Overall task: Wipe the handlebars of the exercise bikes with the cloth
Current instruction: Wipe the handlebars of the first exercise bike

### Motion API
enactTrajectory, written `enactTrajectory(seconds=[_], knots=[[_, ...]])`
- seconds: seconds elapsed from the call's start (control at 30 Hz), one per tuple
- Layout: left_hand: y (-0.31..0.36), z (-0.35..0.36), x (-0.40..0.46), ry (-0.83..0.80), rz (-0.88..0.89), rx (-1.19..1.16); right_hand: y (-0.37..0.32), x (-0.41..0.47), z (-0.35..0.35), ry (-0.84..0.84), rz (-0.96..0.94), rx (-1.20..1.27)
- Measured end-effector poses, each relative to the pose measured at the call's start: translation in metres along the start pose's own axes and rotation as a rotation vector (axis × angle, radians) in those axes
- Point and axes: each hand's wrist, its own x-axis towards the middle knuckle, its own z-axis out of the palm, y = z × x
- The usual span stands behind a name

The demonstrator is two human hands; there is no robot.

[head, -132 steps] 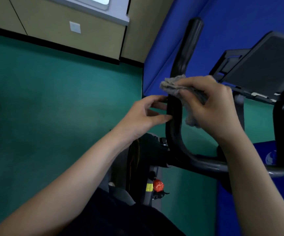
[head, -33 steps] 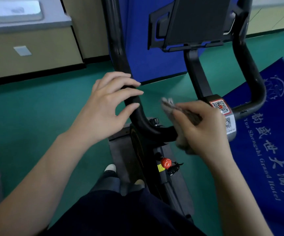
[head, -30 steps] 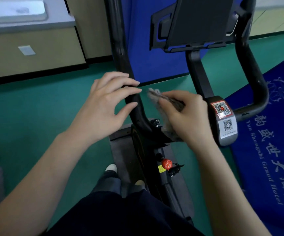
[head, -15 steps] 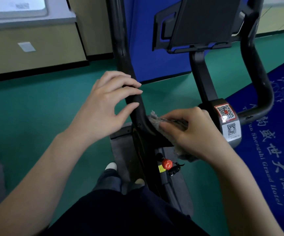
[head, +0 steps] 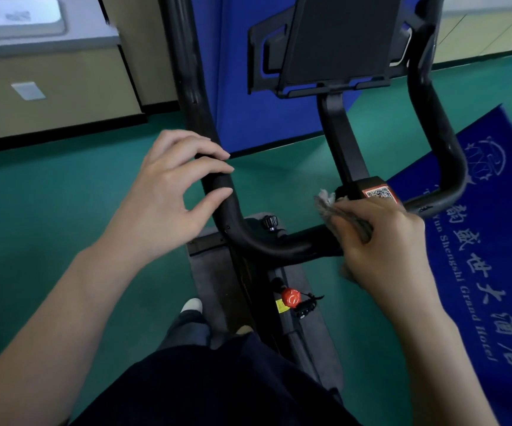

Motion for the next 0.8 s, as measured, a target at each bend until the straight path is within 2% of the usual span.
enactTrajectory(seconds=[0.17,0.3,0.5,0.8], knots=[[0.007,-0.001,-0.001,0.000,-0.028,0.010,-0.009,-0.013,0.009,-0.021,0.001,0.166],[0.013,-0.001,-0.001,0.001,-0.048,0.018,0.007,-0.023,0.007,0.115,0.071,0.301],[0.016,0.003,-0.004,0.020,-0.077,0.044,0.018,-0.043,0.027,0.293,0.026,0.229],[0.018,0.006,-0.006,0.044,-0.107,0.076,0.023,-0.064,0.039,0.508,0.082,0.350]])
